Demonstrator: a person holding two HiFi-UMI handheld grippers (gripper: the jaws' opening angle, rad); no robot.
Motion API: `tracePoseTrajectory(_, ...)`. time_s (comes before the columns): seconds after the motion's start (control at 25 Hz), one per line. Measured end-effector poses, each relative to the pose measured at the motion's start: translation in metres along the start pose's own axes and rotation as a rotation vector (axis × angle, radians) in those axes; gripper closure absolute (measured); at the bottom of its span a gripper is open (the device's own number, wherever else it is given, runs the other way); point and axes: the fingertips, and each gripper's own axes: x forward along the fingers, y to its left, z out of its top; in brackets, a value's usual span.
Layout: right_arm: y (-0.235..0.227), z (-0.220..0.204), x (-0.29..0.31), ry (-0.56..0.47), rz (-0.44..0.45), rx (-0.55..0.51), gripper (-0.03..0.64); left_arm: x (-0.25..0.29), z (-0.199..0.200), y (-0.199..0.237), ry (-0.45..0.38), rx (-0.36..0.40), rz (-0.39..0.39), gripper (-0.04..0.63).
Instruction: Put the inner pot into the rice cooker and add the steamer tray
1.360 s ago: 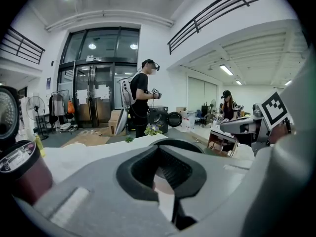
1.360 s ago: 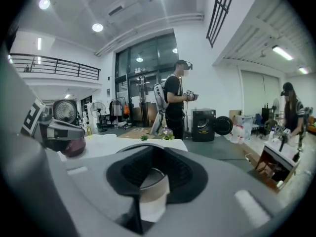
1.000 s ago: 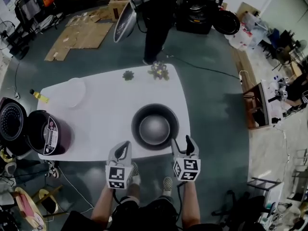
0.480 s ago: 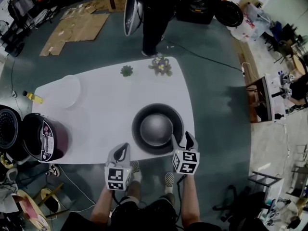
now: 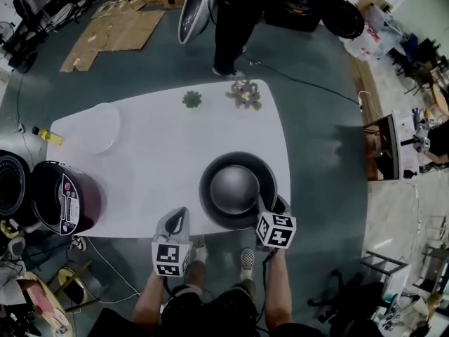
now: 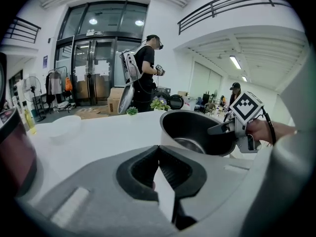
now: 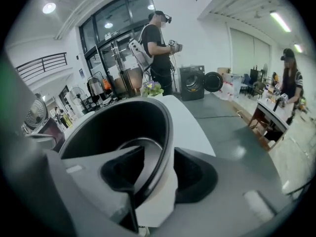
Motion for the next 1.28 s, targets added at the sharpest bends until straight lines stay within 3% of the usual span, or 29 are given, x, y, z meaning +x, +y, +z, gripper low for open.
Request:
tracePoseTrajectory(0.04,0.0,-0.001,0.001,0.01,-0.012,0.003,0.469,0.0,-0.001,0.002,0.002,-0.004,0.003,0.584)
tracePoseTrajectory(0.32,-0.01,0.002,0.002,0.059,-0.145,-0.079,0.585,-0.006,-0.002,0.016,0.002,-0.021,0.027,0.584)
tracePoseTrajectory(0.64,-0.01,0.005,0.0,0.039,-0.128,-0.017,0.604,-0.021,-0.003,0.035,-0.019,-0.039,0.061,0.584)
tracePoseTrajectory(0.92,0.003,0.018,-0.018,-0.016,-0.144,-0.045,0.603,-0.044,0.004,0.053,-0.06,-0.049,0.096,0.584)
tracePoseTrajectory(1.28,0.042,0.064,-0.067,-0.097,-0.075,-0.057,0.601,-0.091,0.041,0.079,-0.178,-0.052,0.151,0.584)
